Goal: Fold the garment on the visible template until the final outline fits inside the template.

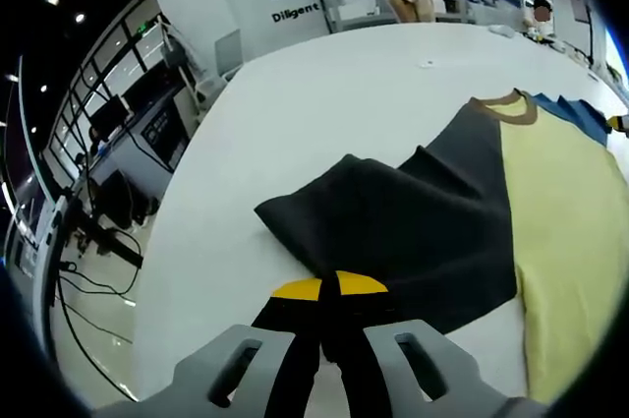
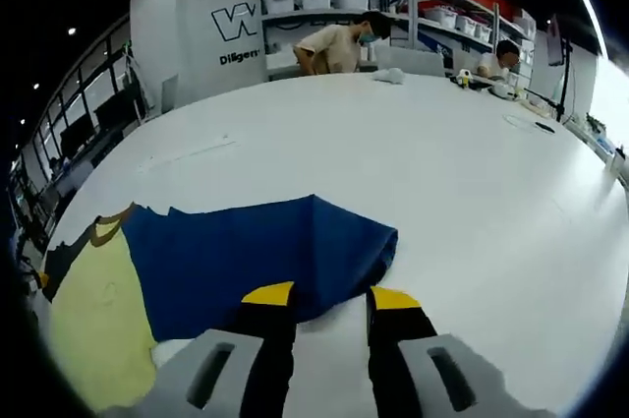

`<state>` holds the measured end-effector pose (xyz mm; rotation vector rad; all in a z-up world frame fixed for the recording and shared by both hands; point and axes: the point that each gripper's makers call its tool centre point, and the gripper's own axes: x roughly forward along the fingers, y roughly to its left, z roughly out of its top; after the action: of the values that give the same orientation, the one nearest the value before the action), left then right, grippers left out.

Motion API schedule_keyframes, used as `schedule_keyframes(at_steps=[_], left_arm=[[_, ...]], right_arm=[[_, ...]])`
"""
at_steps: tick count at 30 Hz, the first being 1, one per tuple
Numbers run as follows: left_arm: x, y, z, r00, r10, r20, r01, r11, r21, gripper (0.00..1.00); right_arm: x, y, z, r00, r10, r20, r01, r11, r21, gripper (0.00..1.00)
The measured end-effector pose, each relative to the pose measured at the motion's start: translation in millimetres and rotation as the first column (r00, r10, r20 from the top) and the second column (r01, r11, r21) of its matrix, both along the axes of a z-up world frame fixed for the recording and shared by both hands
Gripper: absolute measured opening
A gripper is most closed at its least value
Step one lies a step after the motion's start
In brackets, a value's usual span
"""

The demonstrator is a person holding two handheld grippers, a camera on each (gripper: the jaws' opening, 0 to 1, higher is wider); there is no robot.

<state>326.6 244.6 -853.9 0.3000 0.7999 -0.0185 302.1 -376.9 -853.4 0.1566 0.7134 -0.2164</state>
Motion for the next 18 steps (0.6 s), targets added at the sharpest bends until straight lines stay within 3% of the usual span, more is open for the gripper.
schedule_keyframes(at_steps=[5, 12, 14, 18], left_arm=[[-0.1, 0, 0.0, 1.000, -0.003, 0.000, 0.003, 1.000, 0.001, 0.08], [0.1, 0, -0.1, 1.000, -0.004, 0.000, 0.004, 1.000, 0.000, 0.08], [0.0, 0, 0.1, 1.000, -0.009, 0.000, 0.009, 1.000, 0.009, 0.08], [-0.1, 0, 0.1, 1.000, -0.011, 0.002, 0.011, 1.000, 0.017, 0.08]], right_arm=[[1, -8, 2.5, 1.000, -0.016, -0.004, 0.016, 1.000, -0.020, 0.00], [7, -21, 25.4, 1.000, 0.007, 0.023, -0.005, 0.995, -0.100, 0.00], [10, -37, 35.2, 1.000, 0.019, 0.020, -0.015, 0.982, -0.190, 0.00], [21, -59, 42.0, 0.999, -0.010, 0.046, 0.020, 0.979, -0.203, 0.00]])
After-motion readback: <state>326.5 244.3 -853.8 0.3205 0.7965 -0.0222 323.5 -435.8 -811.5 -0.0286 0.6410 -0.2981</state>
